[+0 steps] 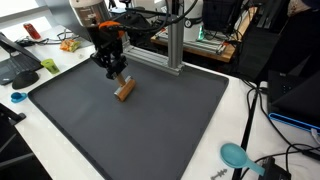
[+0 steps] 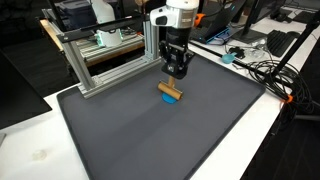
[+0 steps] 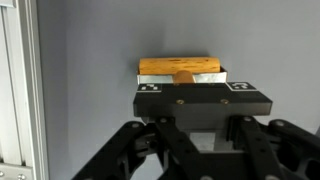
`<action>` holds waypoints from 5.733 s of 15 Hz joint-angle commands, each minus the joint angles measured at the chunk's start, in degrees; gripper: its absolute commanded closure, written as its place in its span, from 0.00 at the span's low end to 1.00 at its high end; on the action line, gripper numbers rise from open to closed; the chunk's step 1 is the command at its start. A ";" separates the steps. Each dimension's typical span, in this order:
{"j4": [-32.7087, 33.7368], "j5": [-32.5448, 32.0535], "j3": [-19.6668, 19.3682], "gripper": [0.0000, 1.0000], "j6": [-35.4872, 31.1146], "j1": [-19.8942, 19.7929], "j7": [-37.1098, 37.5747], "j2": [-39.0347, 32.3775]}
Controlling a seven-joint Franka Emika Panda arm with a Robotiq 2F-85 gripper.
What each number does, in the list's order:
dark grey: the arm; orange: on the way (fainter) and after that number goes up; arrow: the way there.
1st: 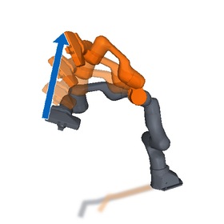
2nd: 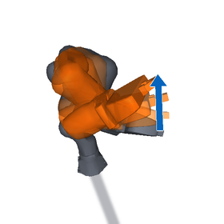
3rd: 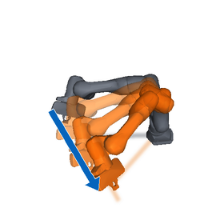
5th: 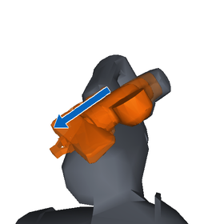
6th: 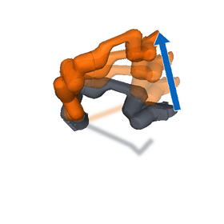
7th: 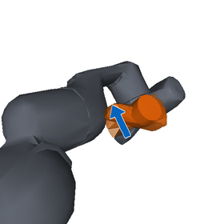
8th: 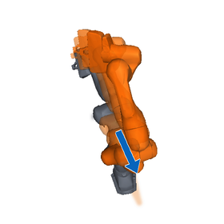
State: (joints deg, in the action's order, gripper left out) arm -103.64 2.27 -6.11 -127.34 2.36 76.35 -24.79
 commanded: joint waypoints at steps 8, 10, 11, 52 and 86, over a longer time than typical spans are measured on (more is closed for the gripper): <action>0.62 -2.44 -1.82 0.78 -6.86 0.40 2.45 -4.32; 0.70 -2.88 -2.14 0.78 -7.09 0.54 2.99 -4.53; 0.74 -2.77 -2.13 0.78 -7.04 0.48 2.99 -4.58; -3.92 0.10 -0.26 0.78 -5.82 0.06 8.96 1.00; -2.76 -6.99 -1.39 0.78 -6.85 2.23 13.96 -1.68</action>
State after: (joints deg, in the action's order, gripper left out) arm -105.99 -3.68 -7.95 -132.07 3.67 89.67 -24.03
